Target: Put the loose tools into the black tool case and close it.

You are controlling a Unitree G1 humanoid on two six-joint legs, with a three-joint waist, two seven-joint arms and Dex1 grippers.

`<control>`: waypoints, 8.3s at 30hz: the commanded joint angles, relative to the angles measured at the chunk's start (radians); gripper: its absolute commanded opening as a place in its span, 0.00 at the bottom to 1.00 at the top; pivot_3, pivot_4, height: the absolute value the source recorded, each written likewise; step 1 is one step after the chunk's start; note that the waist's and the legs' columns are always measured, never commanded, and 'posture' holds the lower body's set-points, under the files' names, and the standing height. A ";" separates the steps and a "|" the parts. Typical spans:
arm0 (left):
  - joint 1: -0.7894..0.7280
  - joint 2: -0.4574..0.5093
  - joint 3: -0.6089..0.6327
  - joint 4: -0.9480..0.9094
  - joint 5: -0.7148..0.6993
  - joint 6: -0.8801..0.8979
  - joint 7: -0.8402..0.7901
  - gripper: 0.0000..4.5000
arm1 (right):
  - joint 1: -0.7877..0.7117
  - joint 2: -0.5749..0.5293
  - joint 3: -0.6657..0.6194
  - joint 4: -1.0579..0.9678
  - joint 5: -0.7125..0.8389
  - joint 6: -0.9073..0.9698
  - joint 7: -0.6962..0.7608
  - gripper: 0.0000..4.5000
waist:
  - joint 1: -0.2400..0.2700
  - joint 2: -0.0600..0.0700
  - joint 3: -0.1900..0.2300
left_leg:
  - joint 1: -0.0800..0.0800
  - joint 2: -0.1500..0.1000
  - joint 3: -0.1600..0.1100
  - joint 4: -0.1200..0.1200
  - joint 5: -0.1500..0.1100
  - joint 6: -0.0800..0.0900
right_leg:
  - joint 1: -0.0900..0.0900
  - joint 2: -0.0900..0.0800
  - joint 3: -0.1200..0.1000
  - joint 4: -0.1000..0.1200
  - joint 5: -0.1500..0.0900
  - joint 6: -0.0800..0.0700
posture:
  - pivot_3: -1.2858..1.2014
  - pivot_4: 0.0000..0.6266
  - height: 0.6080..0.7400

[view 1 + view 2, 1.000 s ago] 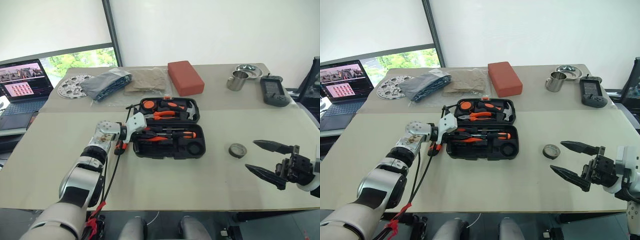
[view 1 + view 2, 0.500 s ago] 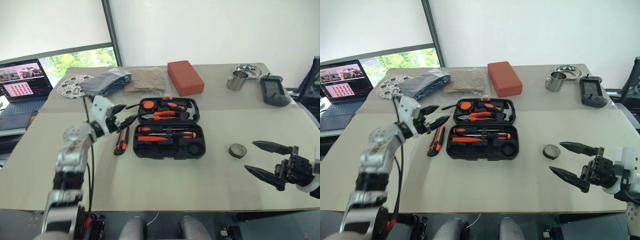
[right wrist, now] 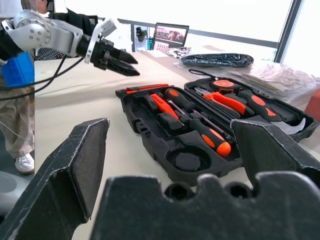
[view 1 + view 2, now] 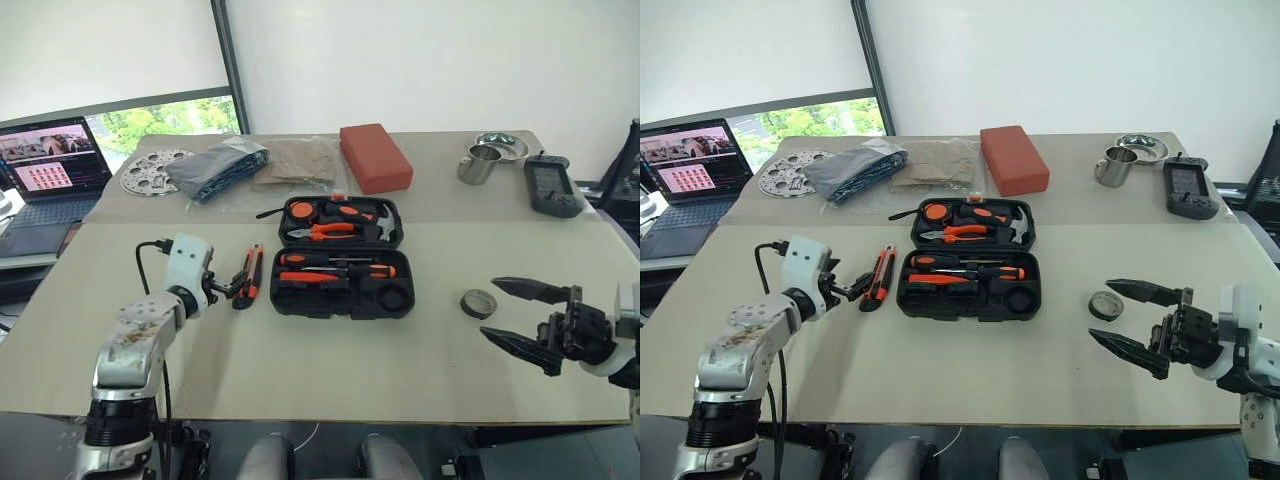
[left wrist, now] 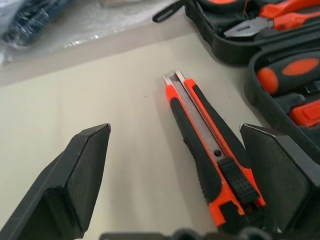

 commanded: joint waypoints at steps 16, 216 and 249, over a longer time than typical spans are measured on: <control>-0.001 -0.061 -0.024 0.117 -0.029 -0.066 0.020 0.98 | 0.003 -0.021 -0.019 -0.076 0.026 0.032 -0.027 1.00 | -0.002 -0.001 0.001 | 0.000 0.000 0.001 0.000 0.000 0.000 | 0.000 0.000 0.000 -0.001 -0.001 0.001 | 0.52 0.24 0.75; -0.457 0.347 -0.229 0.026 -0.284 -0.302 -1.109 1.00 | -0.364 -0.254 0.421 0.368 -0.554 0.004 -0.134 0.88 | -0.010 0.006 -0.002 | -0.009 -0.002 0.001 0.001 0.000 0.001 | -0.003 0.003 0.000 -0.008 0.000 0.002 | 0.52 0.24 0.75; -0.216 0.487 -0.066 -0.141 -0.405 -0.191 -0.903 1.00 | -0.578 -0.101 0.606 0.077 -0.516 0.221 -0.095 0.01 | -0.022 0.006 -0.001 | -0.006 0.000 0.000 -0.001 0.000 0.001 | -0.004 0.002 0.000 -0.007 0.000 0.001 | 0.52 0.24 0.75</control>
